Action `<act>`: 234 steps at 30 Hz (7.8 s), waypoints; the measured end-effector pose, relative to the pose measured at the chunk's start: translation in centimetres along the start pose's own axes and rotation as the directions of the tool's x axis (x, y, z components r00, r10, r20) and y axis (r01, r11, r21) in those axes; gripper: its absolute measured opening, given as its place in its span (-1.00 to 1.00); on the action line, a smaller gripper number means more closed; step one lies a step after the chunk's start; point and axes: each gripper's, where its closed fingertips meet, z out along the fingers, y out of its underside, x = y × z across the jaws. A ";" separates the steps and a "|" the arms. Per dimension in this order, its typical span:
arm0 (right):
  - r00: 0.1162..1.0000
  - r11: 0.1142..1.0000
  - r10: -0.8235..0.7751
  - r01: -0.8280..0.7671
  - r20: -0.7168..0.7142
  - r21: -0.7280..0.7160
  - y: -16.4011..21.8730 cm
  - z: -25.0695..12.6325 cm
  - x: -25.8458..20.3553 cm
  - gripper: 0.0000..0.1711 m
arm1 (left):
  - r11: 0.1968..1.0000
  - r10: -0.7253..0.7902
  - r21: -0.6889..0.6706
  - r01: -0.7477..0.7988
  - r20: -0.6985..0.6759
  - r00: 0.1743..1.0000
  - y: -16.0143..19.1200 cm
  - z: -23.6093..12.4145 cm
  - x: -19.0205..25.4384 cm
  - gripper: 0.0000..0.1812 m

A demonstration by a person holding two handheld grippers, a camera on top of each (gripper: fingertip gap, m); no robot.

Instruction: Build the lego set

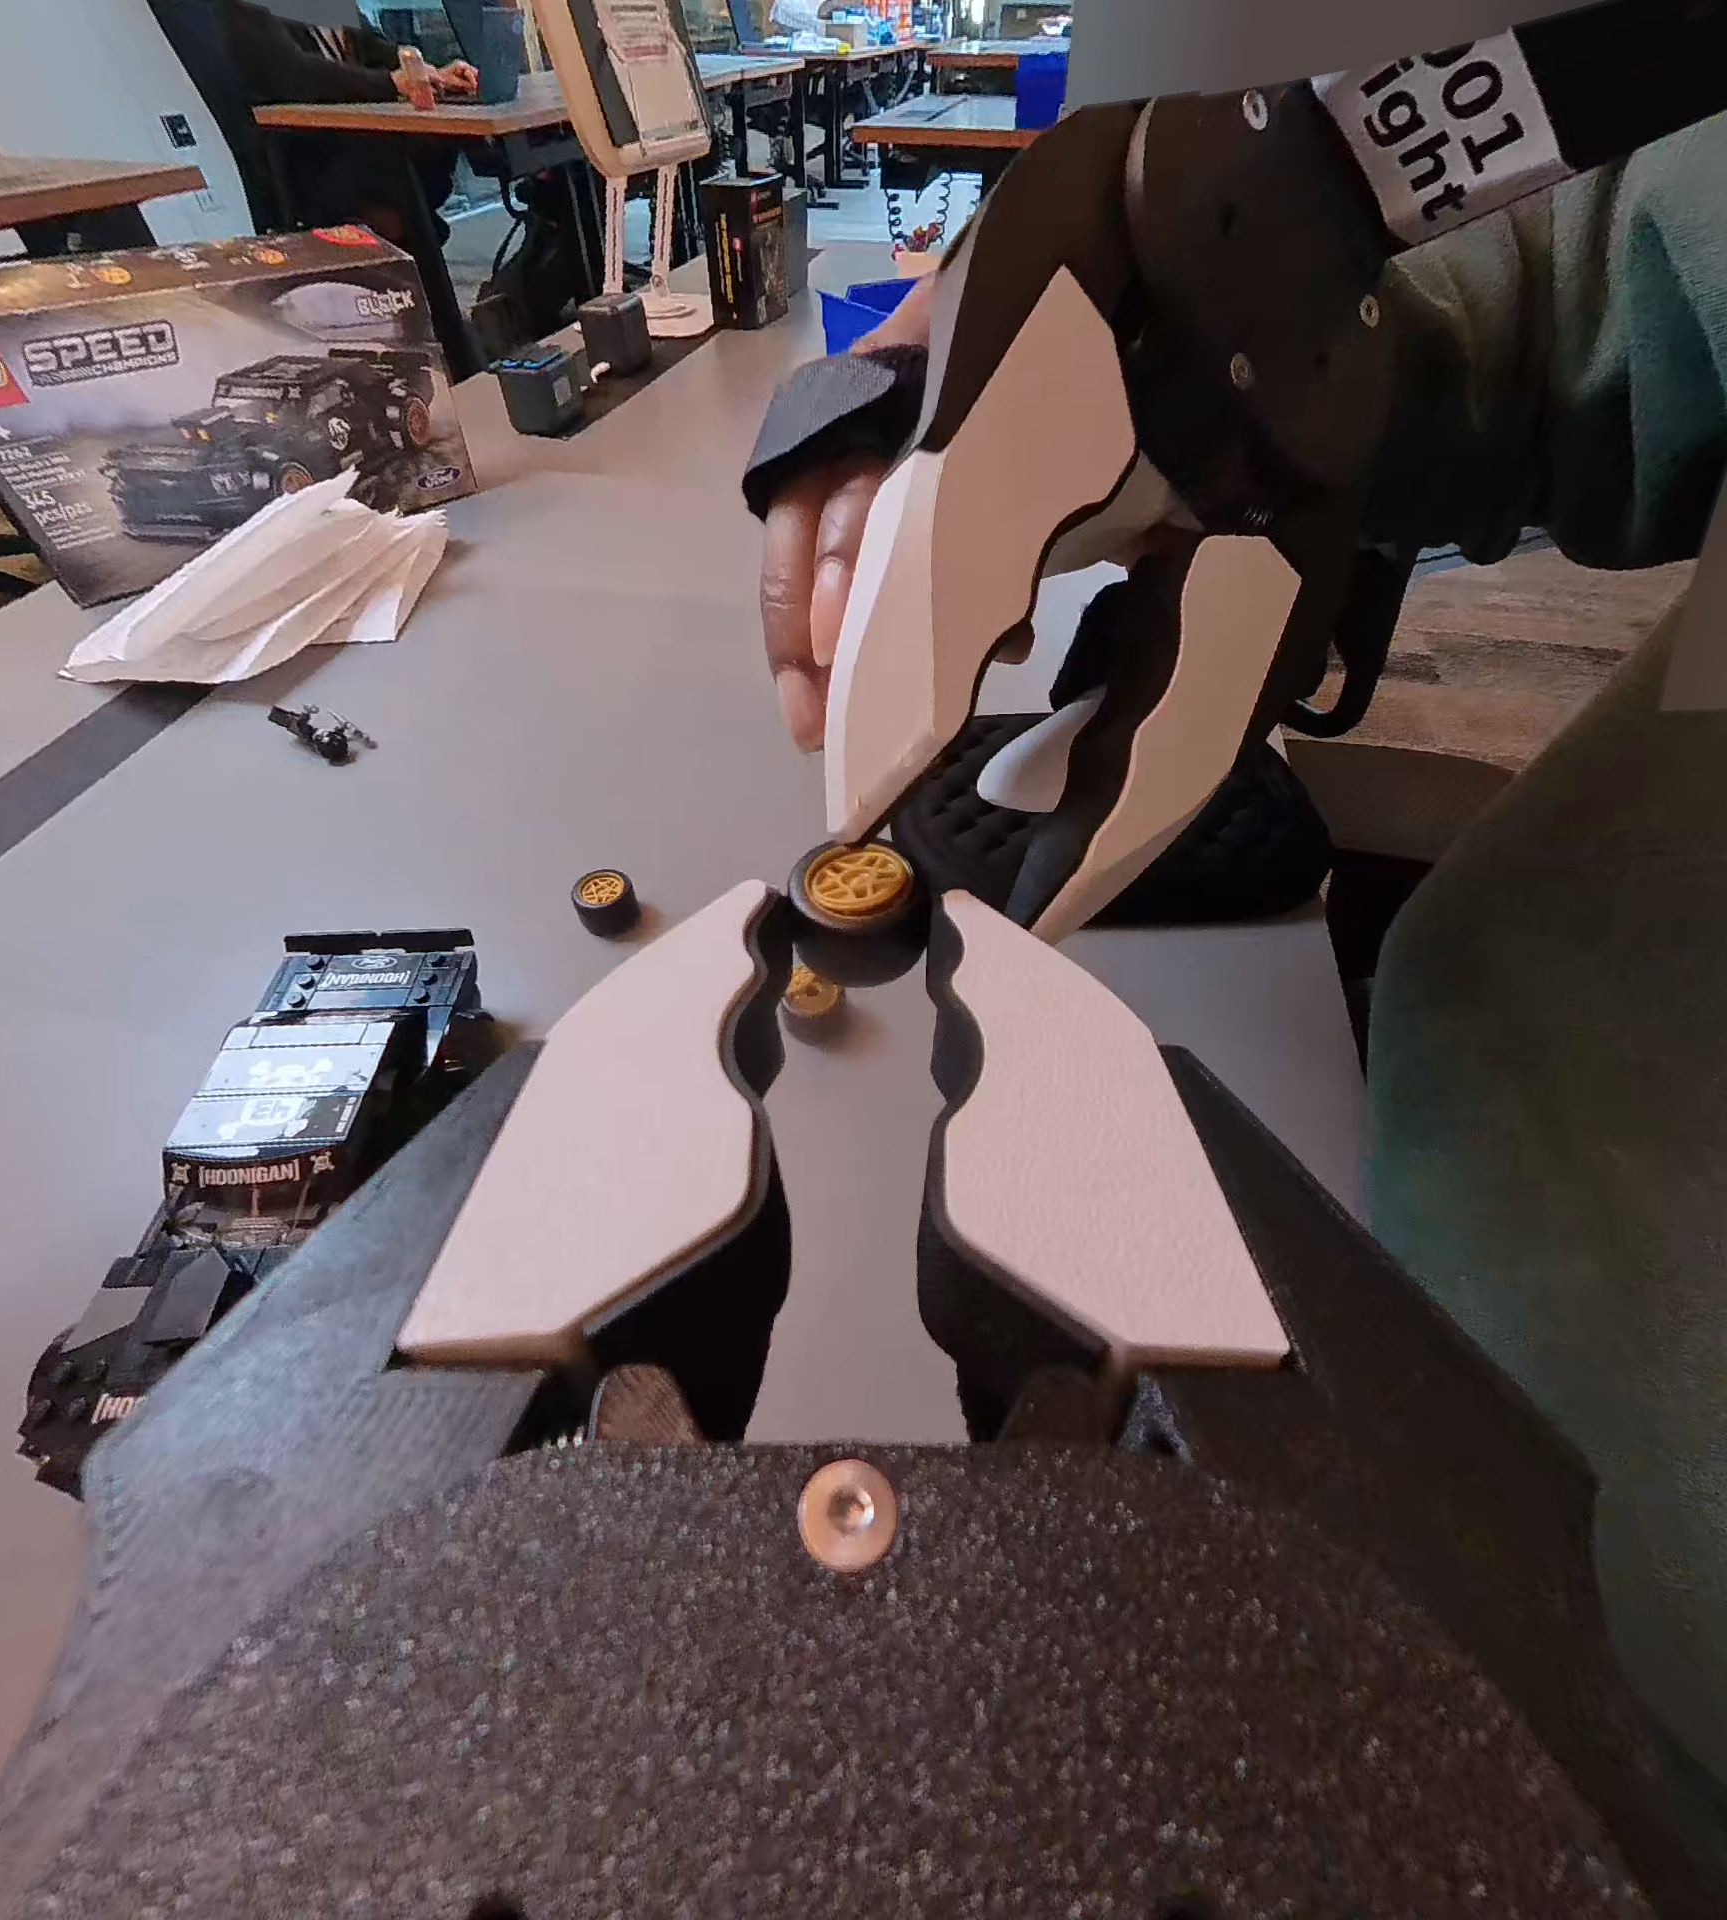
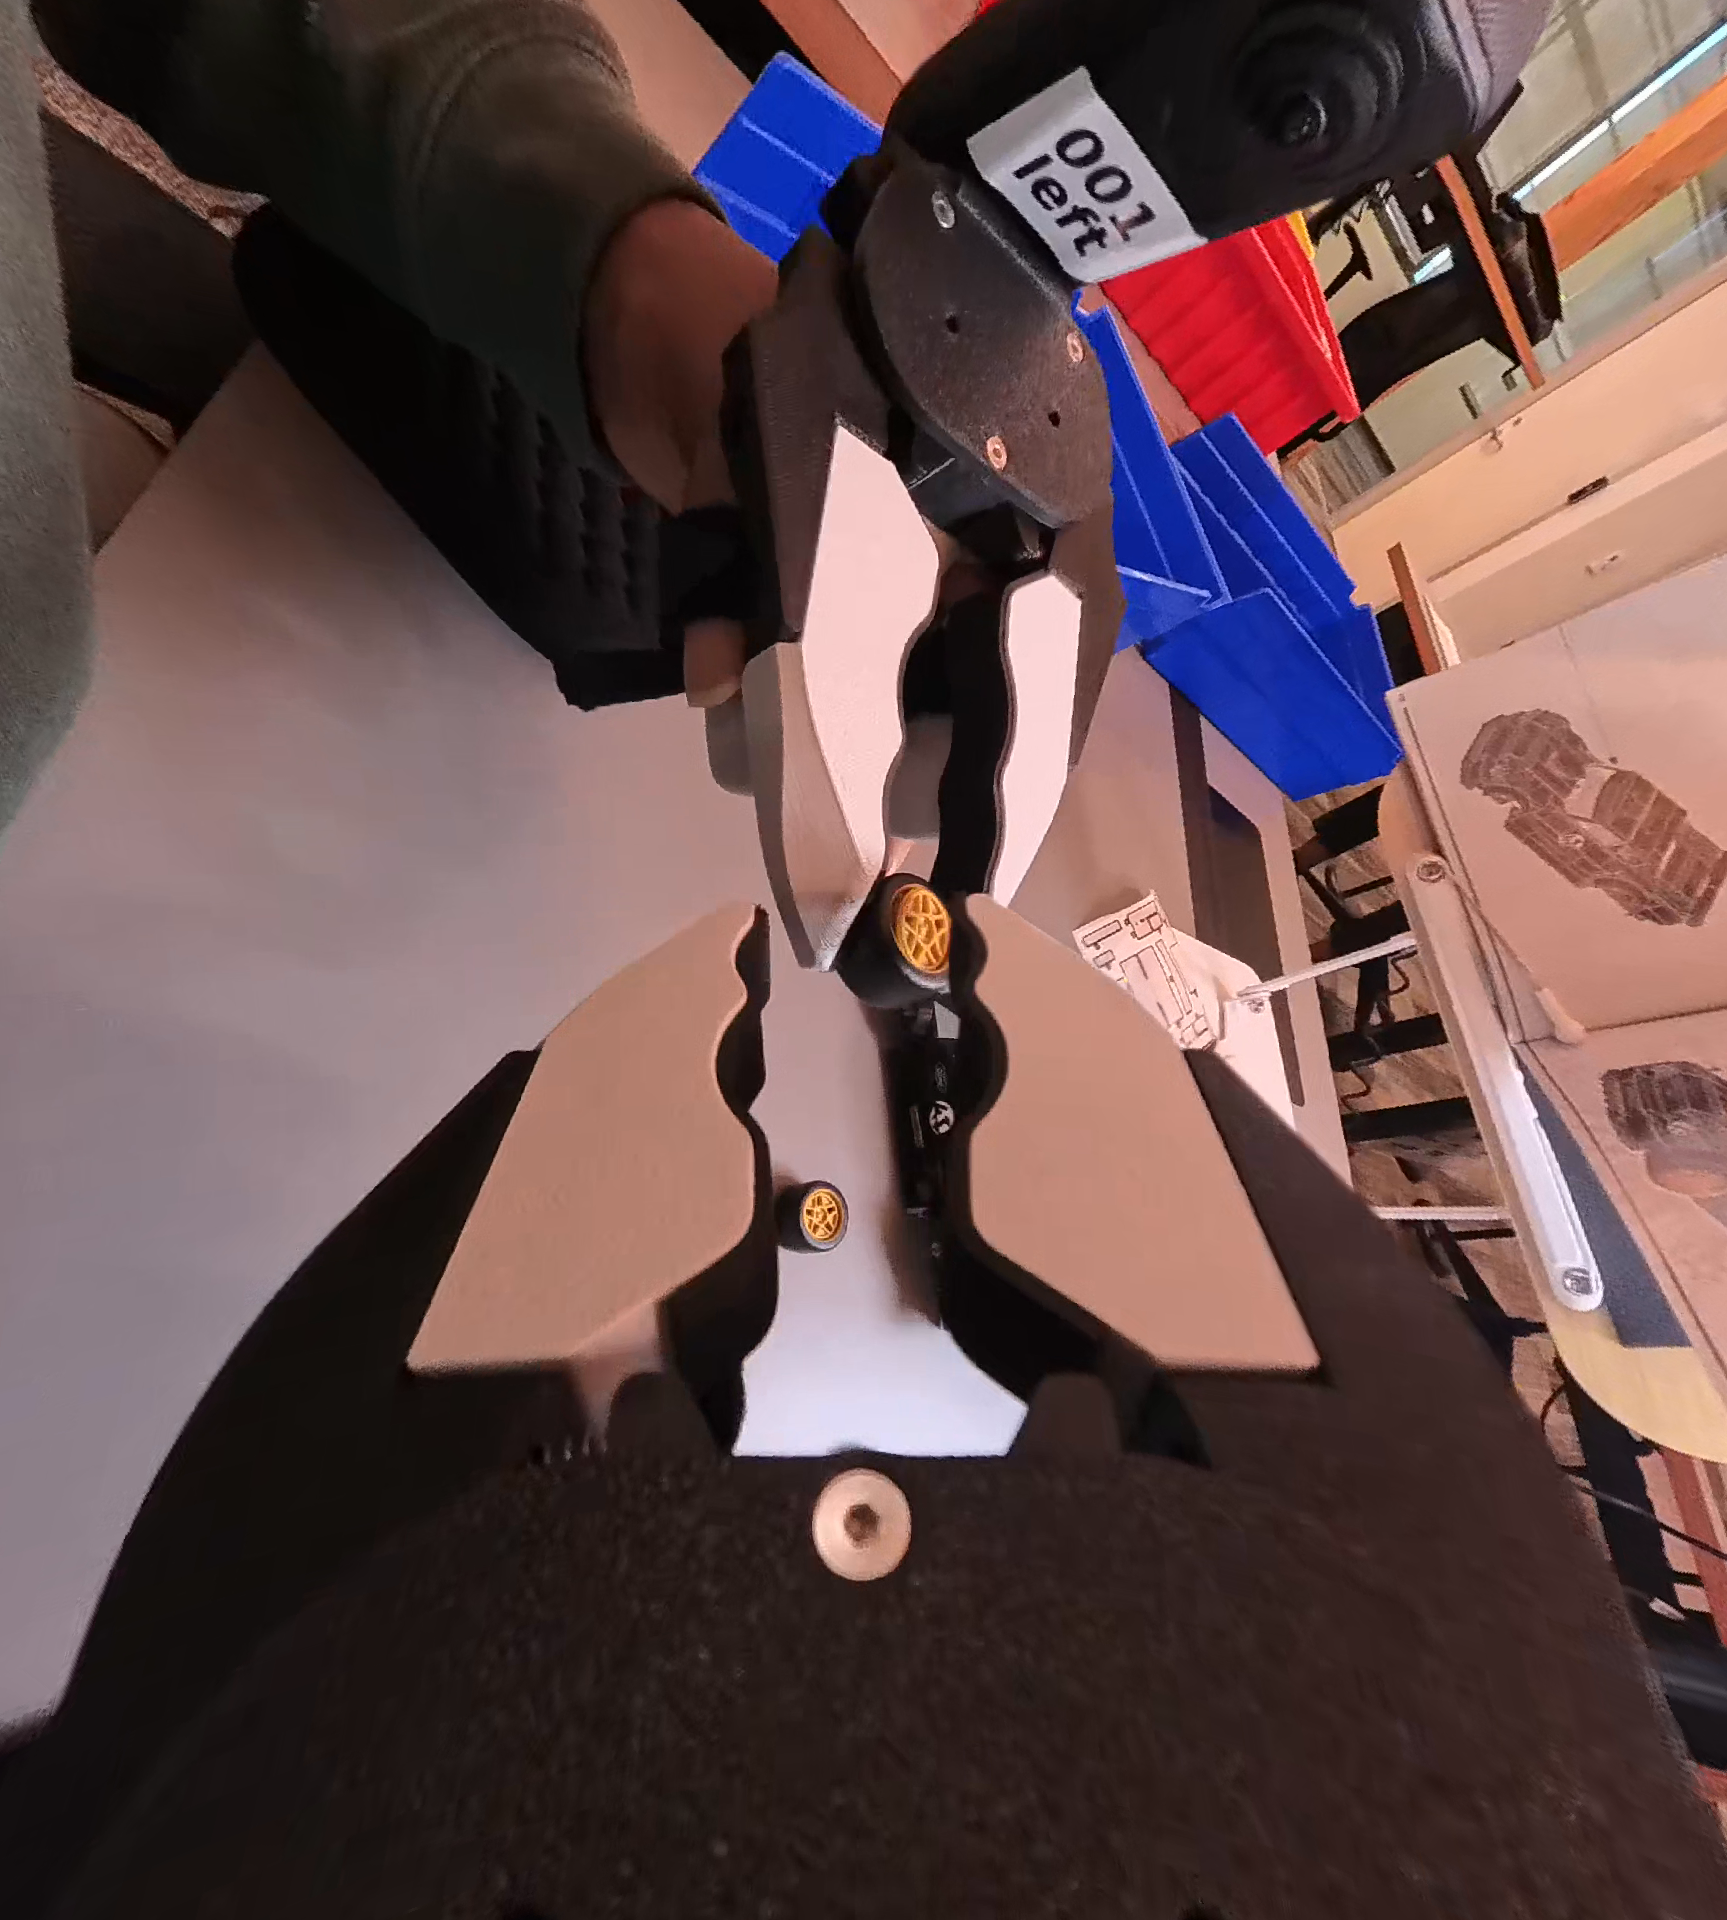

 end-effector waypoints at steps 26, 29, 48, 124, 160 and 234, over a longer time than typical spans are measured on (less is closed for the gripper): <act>0.919 0.929 -0.369 0.357 -0.138 -0.102 0.6 0.3 0.2 -0.76 | 0.972 -0.196 -0.146 0.182 -0.088 0.977 -0.2 0.1 0.6 -0.72; 0.919 0.923 -0.378 0.366 -0.110 -0.115 0.8 0.3 -0.2 -0.76 | 0.967 -0.195 -0.186 0.177 -0.085 0.977 0.2 0.2 0.8 -0.72; 0.938 0.930 -0.347 0.345 0.005 -0.124 1.5 0.5 -1.4 -0.80 | 0.944 -0.223 -0.273 0.185 -0.117 0.968 1.4 0.5 1.4 -0.73; 0.769 0.711 0.638 -0.603 -0.030 -0.362 14.6 -1.1 -5.0 -0.64 | 0.894 0.001 -0.440 0.083 0.187 0.982 12.8 3.8 -6.6 -0.53; 0.502 0.505 0.857 -0.775 0.115 -0.380 14.3 0.1 -5.1 -0.83 | 0.961 -0.019 -0.274 0.038 0.072 0.997 9.8 3.8 -2.9 -0.58; 0.158 0.153 0.985 -0.986 0.068 0.069 6.3 1.9 -0.8 -0.76 | 0.910 0.404 -0.191 -0.367 0.223 0.887 4.1 2.4 -2.1 -0.72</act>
